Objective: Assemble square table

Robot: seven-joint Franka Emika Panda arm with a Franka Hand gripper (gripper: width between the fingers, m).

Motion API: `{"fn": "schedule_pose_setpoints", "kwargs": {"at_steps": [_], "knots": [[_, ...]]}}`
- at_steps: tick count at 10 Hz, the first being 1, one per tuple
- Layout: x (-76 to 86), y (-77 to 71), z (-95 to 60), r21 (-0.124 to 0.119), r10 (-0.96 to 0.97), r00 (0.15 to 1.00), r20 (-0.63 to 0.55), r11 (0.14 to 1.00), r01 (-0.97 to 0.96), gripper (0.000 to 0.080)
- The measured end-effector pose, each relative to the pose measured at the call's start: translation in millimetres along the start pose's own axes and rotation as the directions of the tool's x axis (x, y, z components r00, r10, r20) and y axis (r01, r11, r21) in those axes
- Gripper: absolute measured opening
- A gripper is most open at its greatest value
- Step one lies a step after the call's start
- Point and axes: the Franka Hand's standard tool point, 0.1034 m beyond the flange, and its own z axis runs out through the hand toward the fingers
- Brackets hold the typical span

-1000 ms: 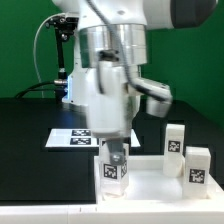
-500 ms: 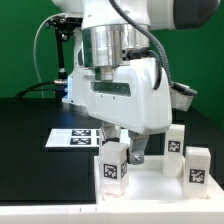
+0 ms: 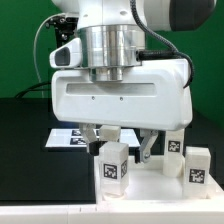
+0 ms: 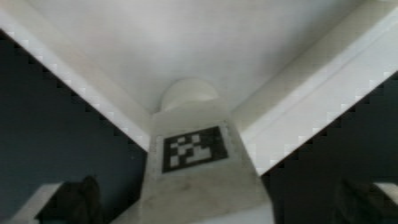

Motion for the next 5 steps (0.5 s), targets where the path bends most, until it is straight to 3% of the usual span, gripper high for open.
{"fn": "schedule_pose_setpoints", "kwargs": {"at_steps": [1, 2, 3, 5], "knots": [[0.1, 0.1, 0.0, 0.0, -0.002, 1.0, 0.0, 1.0, 0.002, 0.0388], [0.1, 0.1, 0.0, 0.0, 0.021, 1.0, 0.0, 1.0, -0.021, 0.0388], [1.0, 2.2, 0.2, -0.002, 0.107, 0.994, -0.001, 0.994, -0.107, 0.0288], [1.1, 3.3, 0.5, -0.006, 0.346, 0.938, 0.0, 0.938, -0.346, 0.0288]]}}
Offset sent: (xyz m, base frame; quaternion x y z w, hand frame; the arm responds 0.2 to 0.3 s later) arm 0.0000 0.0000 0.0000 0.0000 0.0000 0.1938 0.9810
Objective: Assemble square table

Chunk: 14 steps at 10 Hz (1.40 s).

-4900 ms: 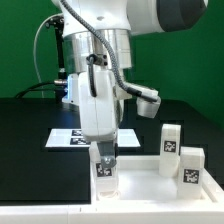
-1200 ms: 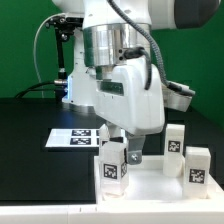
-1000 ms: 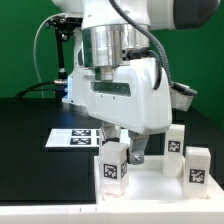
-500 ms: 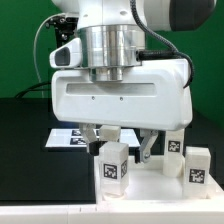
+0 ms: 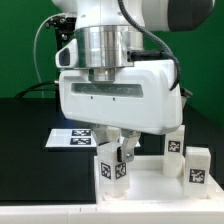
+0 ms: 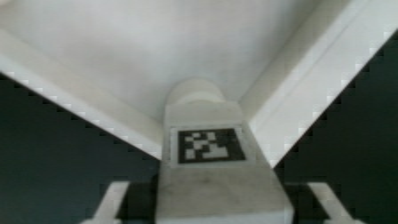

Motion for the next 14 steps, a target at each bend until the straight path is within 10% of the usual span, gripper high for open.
{"fn": "schedule_pose_setpoints", "kwargs": {"at_steps": [6, 8, 10, 14], "knots": [[-4.8, -1.2, 1.8, 0.018, 0.703, 0.709, 0.057, 0.709, -0.705, 0.0288], [-5.4, 0.3, 2.8, 0.013, 0.634, 0.772, 0.05, 0.772, -0.635, 0.0362], [1.0, 5.2, 2.7, 0.011, 0.305, 0.952, 0.034, 0.952, -0.305, 0.0617], [1.8, 5.5, 1.9, 0.013, -0.083, 0.996, 0.026, 0.996, 0.083, 0.0648]]}}
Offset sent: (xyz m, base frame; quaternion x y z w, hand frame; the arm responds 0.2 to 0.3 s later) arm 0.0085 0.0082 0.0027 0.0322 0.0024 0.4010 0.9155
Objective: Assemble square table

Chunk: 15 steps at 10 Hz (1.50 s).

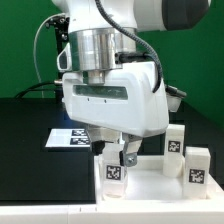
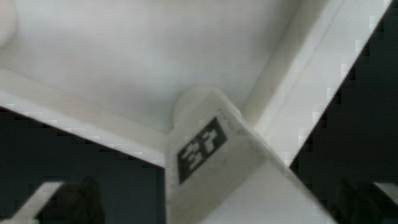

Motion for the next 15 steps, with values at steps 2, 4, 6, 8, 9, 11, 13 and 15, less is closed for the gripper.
{"fn": "schedule_pose_setpoints", "kwargs": {"at_steps": [2, 4, 6, 8, 9, 11, 13, 15], "knots": [[-2.7, -2.2, 0.4, -0.028, -0.307, 0.952, -0.01, 0.951, 0.307, 0.0649], [-10.6, -6.4, 3.3, -0.034, -0.504, 0.864, 0.002, 0.863, 0.504, 0.0649], [-9.9, -6.0, 3.2, -0.035, -0.477, 0.879, 0.0, 0.879, 0.476, 0.0622], [-10.1, -6.0, 3.3, -0.034, -0.404, 0.915, -0.002, 0.914, 0.404, 0.0444], [-8.7, -3.9, 3.8, -0.037, -0.33, 0.944, -0.004, 0.943, 0.33, 0.0285], [-8.9, -4.8, 3.6, -0.033, -0.137, 0.99, -0.017, 0.99, 0.137, 0.0285], [-9.7, -5.9, 2.8, -0.033, 0.137, 0.99, -0.019, 0.99, -0.137, 0.0285], [-9.3, -8.2, 3.6, -0.009, 0.449, 0.894, -0.008, 0.894, -0.449, 0.0285]]}}
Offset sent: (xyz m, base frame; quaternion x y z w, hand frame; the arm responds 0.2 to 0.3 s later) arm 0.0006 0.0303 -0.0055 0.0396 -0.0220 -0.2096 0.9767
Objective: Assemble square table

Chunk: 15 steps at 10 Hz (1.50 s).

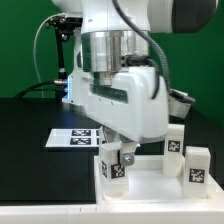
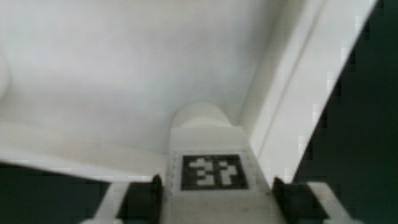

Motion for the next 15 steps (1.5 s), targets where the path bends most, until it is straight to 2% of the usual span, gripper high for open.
{"fn": "schedule_pose_setpoints", "kwargs": {"at_steps": [1, 3, 4, 5, 6, 8, 9, 13, 15], "knots": [[0.9, -0.7, 0.5, 0.019, 0.188, 0.982, 0.034, 0.982, -0.189, 0.0285], [2.5, -0.9, 0.7, 0.022, 0.306, 0.95, 0.063, 0.951, -0.308, 0.0285], [1.3, -0.8, 1.1, 0.019, 0.333, 0.941, 0.064, 0.942, -0.335, 0.0388], [1.8, -0.7, 1.2, 0.023, 0.279, 0.958, 0.061, 0.959, -0.281, 0.0526], [2.3, 0.3, 1.9, 0.026, 0.138, 0.989, 0.045, 0.99, -0.139, 0.0611], [-0.2, 0.8, 2.8, 0.027, -0.19, 0.981, 0.025, 0.982, 0.19, 0.0642], [-5.8, 1.5, 2.4, 0.001, -0.395, 0.918, 0.035, 0.919, 0.395, 0.0647], [-1.3, 0.6, 1.9, 0.0, -0.614, 0.789, 0.023, 0.789, 0.614, 0.0648], [5.2, 0.7, -0.5, -0.025, -0.861, 0.506, 0.051, 0.506, 0.862, 0.0648]]}}
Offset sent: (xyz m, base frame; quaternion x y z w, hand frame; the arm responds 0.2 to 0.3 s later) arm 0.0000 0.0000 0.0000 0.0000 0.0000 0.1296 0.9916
